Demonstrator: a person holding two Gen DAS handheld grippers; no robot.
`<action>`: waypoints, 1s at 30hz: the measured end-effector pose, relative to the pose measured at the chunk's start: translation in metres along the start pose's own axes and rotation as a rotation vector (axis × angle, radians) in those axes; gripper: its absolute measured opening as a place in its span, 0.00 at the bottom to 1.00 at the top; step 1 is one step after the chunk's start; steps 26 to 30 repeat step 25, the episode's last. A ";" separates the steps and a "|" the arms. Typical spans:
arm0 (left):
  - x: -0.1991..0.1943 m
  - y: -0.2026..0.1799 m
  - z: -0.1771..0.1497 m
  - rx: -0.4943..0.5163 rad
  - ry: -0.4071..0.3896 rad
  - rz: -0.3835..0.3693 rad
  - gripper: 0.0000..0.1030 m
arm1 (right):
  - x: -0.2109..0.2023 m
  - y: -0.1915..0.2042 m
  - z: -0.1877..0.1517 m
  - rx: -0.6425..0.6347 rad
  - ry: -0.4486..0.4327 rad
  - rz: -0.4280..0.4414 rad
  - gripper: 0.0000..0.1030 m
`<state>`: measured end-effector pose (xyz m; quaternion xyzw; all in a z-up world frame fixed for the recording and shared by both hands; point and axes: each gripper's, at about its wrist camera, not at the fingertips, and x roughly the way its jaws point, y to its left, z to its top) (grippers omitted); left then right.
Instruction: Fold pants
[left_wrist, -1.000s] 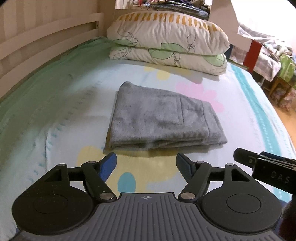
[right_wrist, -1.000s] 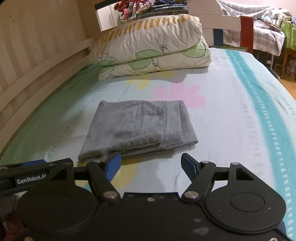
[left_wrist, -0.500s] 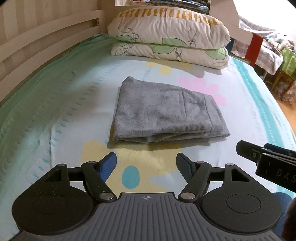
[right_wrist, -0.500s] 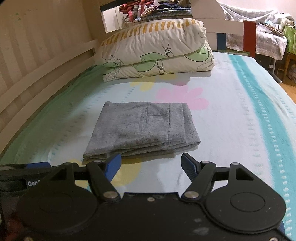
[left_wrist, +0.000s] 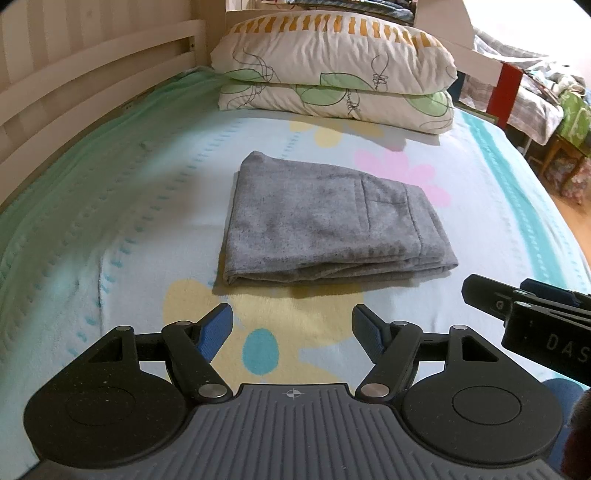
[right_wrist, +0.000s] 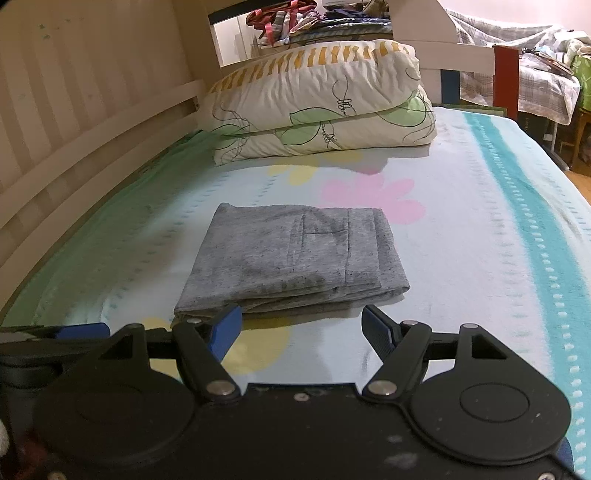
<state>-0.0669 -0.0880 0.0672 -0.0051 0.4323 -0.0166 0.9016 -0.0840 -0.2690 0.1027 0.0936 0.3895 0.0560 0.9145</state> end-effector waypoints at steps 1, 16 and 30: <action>0.000 0.000 0.000 0.000 0.000 0.000 0.68 | 0.000 0.000 0.000 0.000 0.001 0.002 0.74; 0.006 -0.002 -0.002 0.010 0.014 -0.010 0.68 | 0.005 -0.010 0.000 0.007 0.017 0.022 0.74; 0.006 -0.003 -0.002 0.020 0.009 -0.014 0.68 | 0.008 -0.009 0.000 0.013 0.023 0.022 0.74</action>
